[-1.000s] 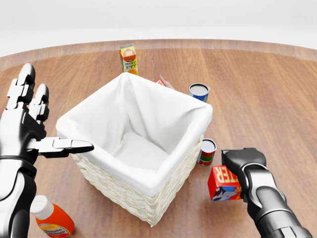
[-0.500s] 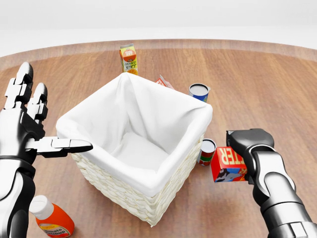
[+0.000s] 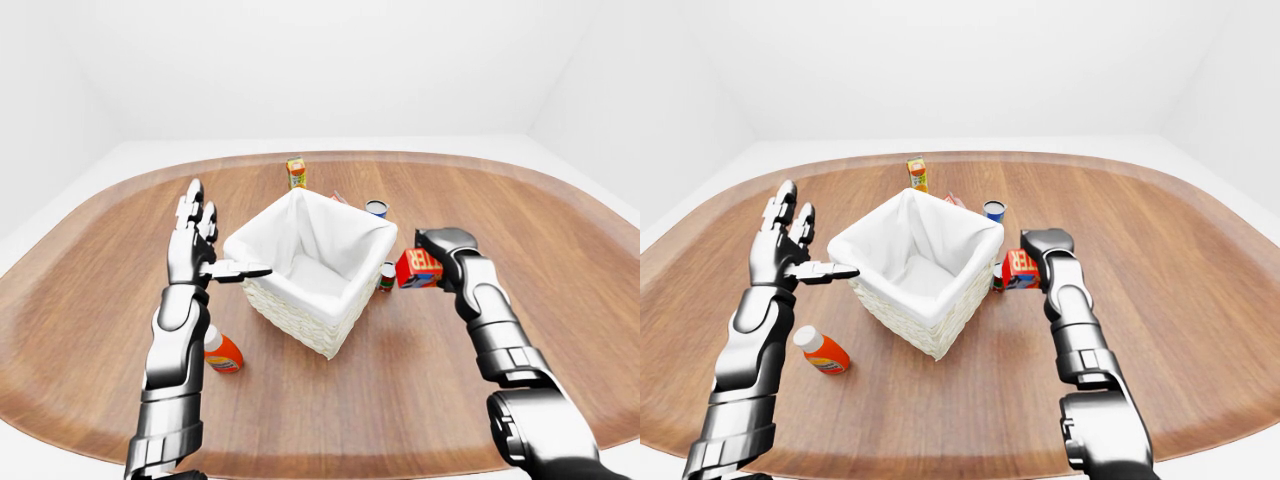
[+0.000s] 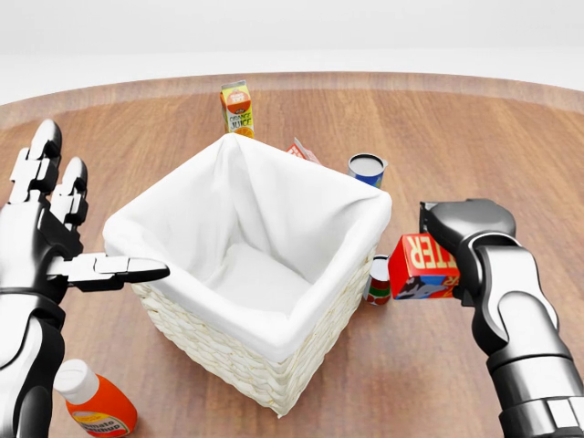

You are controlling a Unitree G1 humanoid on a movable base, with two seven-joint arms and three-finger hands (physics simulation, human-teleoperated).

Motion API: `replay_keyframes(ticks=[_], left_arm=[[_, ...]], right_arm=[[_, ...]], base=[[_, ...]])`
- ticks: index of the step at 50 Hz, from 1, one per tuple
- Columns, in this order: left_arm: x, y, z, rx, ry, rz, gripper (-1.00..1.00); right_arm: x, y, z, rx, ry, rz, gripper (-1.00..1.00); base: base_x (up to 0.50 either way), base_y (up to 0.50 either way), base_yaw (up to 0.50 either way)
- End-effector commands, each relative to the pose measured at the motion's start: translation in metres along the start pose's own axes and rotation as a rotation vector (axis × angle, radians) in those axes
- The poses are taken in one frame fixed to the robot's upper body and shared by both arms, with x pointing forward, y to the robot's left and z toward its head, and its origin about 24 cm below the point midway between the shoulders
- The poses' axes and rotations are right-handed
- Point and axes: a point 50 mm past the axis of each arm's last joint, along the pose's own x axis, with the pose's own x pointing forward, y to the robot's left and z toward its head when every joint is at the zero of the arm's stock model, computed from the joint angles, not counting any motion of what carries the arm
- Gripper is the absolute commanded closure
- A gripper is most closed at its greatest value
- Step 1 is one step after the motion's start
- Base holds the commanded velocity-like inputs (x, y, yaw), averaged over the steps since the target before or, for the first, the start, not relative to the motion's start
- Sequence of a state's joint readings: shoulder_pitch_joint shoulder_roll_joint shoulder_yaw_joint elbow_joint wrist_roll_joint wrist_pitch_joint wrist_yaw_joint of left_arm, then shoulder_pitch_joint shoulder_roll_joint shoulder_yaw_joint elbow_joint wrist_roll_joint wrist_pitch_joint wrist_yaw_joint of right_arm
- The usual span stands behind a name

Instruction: Pick up the butter and put it in the basket.

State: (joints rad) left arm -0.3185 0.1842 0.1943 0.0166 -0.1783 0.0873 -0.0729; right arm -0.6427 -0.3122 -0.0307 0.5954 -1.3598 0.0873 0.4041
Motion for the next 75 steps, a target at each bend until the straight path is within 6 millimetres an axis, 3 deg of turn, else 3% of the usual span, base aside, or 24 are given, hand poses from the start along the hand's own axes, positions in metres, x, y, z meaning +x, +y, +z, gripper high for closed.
replay_keyframes(ticks=[1, 14, 50, 75], left_arm=[[0.000, 0.002, -0.005, -0.005, 0.020, 0.003, -1.00], [0.000, 0.003, -0.011, -0.010, 0.046, 0.006, -1.00], [-0.007, 0.008, -0.001, -0.013, 0.000, 0.025, -1.00], [-0.009, 0.010, -0.004, -0.017, 0.013, 0.029, -1.00]], right_arm=[[-0.004, -0.031, 0.001, 0.016, -0.009, -0.117, 1.00], [-0.008, -0.057, 0.006, 0.063, -0.043, -0.228, 1.00], [-0.037, -0.107, 0.014, -0.007, -0.041, -0.339, 1.00], [-0.052, -0.124, 0.048, 0.058, -0.174, -0.466, 1.00]], base=[[0.00, 0.00, 0.00], [0.00, 0.00, 0.00], [0.00, 0.00, 0.00], [0.00, 0.00, 0.00]])
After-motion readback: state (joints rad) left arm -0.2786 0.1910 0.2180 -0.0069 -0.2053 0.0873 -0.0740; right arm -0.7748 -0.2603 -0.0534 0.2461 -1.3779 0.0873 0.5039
